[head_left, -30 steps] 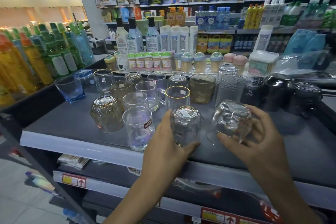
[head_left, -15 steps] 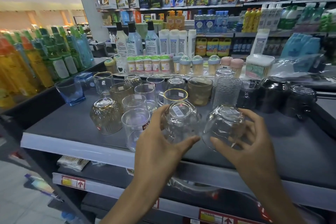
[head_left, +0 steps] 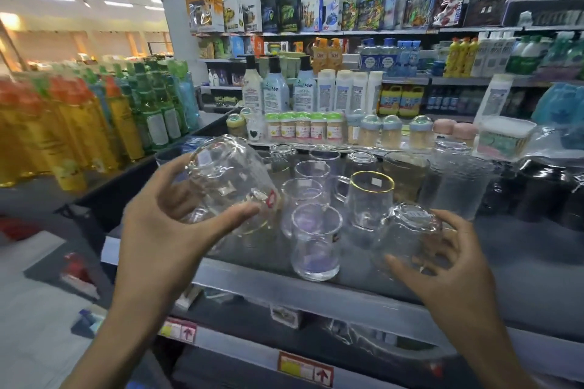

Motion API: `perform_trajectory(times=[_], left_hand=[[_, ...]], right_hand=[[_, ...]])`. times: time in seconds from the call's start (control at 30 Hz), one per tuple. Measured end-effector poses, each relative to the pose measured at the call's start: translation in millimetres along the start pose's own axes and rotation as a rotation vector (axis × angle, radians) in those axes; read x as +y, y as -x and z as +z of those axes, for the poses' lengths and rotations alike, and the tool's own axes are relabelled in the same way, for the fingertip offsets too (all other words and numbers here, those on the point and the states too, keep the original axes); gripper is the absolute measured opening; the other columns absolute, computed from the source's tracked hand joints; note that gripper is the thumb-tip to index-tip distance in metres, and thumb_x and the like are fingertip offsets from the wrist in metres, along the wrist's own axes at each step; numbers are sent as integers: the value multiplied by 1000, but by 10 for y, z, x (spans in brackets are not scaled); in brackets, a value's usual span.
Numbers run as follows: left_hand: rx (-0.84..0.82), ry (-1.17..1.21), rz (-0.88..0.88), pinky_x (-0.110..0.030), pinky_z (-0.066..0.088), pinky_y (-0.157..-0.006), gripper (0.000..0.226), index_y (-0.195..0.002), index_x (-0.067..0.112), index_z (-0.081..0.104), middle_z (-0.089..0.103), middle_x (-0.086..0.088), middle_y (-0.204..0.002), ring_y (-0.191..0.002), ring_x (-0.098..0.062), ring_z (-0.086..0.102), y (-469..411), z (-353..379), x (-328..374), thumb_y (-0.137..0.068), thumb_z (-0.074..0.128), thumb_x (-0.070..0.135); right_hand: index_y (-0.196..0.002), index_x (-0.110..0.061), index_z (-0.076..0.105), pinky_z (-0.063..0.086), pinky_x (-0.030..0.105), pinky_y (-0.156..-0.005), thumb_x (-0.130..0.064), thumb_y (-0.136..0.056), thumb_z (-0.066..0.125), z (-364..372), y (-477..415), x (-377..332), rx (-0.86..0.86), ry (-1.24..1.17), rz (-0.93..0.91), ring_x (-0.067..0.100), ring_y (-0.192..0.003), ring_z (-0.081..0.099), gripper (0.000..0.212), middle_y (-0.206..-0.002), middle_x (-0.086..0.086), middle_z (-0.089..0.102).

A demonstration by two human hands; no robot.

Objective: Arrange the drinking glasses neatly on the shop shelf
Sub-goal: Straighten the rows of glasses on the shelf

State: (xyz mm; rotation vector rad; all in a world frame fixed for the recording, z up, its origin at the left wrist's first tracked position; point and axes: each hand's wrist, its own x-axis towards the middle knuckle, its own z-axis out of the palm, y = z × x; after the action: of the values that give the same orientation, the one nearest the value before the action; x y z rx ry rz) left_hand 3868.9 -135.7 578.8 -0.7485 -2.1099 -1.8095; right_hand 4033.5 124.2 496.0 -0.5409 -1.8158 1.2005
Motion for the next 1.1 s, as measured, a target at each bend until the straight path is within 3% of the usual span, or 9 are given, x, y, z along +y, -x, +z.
perform_trajectory(times=[0.07, 0.17, 0.27, 0.33, 0.57, 0.63, 0.7, 0.97, 1.1], left_hand=[[20, -26, -17, -14, 48, -89, 81, -125, 43, 62, 65, 31, -111, -99, 24, 59, -165, -250, -229, -49, 90, 49], [30, -54, -49, -24, 51, -94, 83, -128, 38, 63, 68, 21, -117, -106, 9, 64, -452, -504, -633, -52, 92, 52], [5, -69, -95, -18, 48, -88, 80, -123, 44, 56, 62, 28, -107, -96, 21, 56, -705, -604, -985, -51, 91, 55], [-25, -94, -99, -22, 54, -87, 80, -124, 42, 58, 66, 24, -106, -93, 17, 62, -833, -595, -1186, -52, 93, 55], [-113, -165, -99, -28, 52, -81, 91, -129, 30, 56, 63, 22, -95, -86, 7, 61, -1126, -354, -1548, -50, 96, 52], [-134, -185, -110, -30, 51, -83, 91, -133, 26, 54, 63, 14, -99, -84, 5, 58, -1210, -264, -1590, -56, 99, 44], [-146, -209, -103, -34, 52, -86, 93, -135, 23, 51, 64, 6, -105, -88, -9, 63, -1298, -172, -1626, -58, 99, 43], [-142, -281, -109, -31, 41, -81, 90, -141, 17, 49, 63, 3, -105, -93, -16, 57, -1372, 35, -1717, -67, 96, 38], [-147, -300, -119, -32, 46, -85, 90, -141, 18, 50, 69, -4, -123, -108, -24, 65, -1357, 40, -1740, -67, 95, 41]], right_hand=[[-116, -51, 50, 55, 39, -85, -52, -42, 87, 157, 25, -21, 35, 25, 12, 16, -104, 66, 82, -119, -17, 61], [-124, -42, 48, 55, 42, -88, -44, -44, 88, 364, 62, -23, 99, 91, 12, 11, -102, 64, 89, -113, -22, 59], [-123, -50, 48, 60, 35, -83, -52, -42, 90, 500, 92, -56, 129, 162, 10, 18, -101, 66, 91, -112, -20, 60], [-116, -57, 47, 60, 25, -78, -59, -44, 92, 553, 97, -108, 133, 166, 1, 18, -102, 66, 86, -112, -17, 61], [-120, -57, 47, 61, 34, -90, -75, -38, 90, 629, 83, -181, 103, 176, 33, 13, -106, 68, 94, -119, -11, 64], [-125, -50, 47, 60, 44, -94, -64, -45, 92, 625, 88, -154, 99, 195, 28, 16, -108, 69, 93, -121, -8, 64], [-128, -43, 48, 58, 48, -96, -52, -47, 91, 626, 94, -140, 100, 213, 16, 16, -109, 68, 92, -121, -11, 63], [-128, -39, 48, 53, 29, -87, -53, -45, 86, 557, 131, -196, 128, 214, 45, -2, -106, 62, 92, -117, -22, 60], [-128, -37, 48, 50, 21, -81, -27, -58, 96, 492, 121, -179, 118, 218, 64, -17, -94, 61, 85, -110, -25, 59]])
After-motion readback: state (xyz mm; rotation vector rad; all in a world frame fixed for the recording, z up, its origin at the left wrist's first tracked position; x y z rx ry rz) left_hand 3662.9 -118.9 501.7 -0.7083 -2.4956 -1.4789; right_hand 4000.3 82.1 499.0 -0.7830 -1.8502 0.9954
